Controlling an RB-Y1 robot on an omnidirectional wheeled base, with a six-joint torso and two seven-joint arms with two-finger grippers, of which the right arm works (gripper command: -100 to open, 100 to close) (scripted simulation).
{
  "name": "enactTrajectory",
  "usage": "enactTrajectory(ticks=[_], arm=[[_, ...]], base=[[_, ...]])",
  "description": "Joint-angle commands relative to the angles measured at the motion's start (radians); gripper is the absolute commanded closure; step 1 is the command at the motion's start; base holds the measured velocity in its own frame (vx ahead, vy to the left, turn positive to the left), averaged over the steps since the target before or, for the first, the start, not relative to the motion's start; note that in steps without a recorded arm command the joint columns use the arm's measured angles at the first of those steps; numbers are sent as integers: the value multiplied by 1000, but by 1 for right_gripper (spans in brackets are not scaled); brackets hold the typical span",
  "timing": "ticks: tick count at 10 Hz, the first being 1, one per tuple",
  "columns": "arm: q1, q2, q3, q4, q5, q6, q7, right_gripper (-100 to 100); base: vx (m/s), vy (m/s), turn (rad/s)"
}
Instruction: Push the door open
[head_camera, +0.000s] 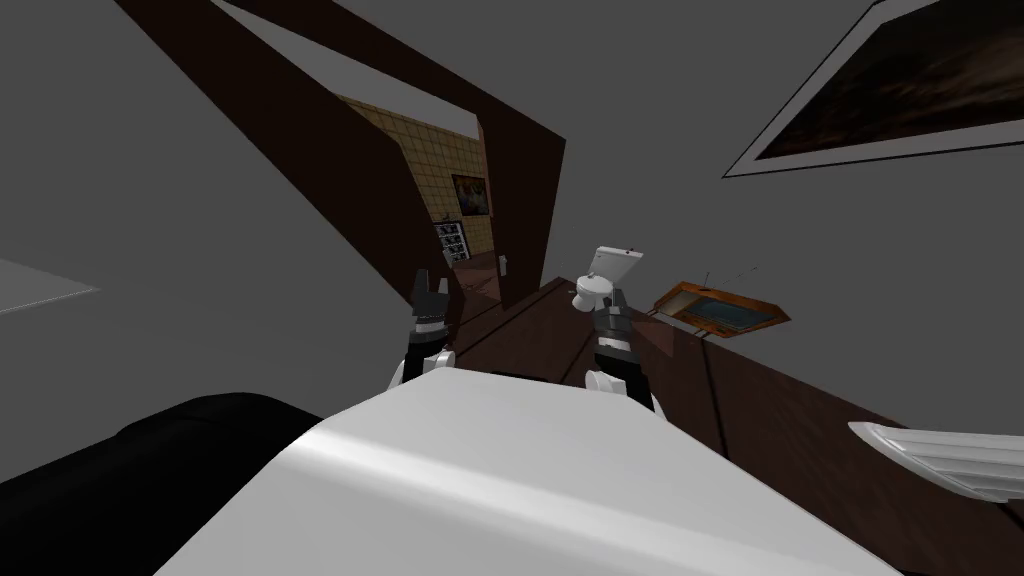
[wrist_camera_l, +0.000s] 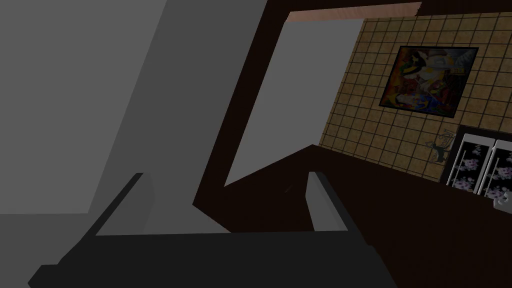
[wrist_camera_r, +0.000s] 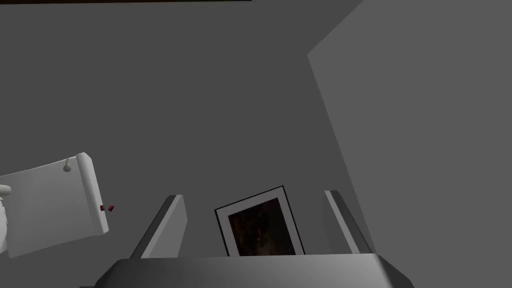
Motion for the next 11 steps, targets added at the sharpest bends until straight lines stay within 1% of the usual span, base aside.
enactTrajectory(ticks=[1,2,5,7,9,11], arm=[[-1,-10,15,14,14,-1,-10,-100],[-2,-14,22,20,20,-1,-14,-100],[-4,-34,59,54,54,-2,-38,-100],[-7,-48,90,82,83,-3,-59,-100],[-10,-65,133,122,123,-5,-87,-100],[-12,-75,165,151,153,-6,-108,-100]], base=[[237,62,11],[245,4,43],[248,-13,41],[260,-11,51],[256,45,57],[244,3,49]])
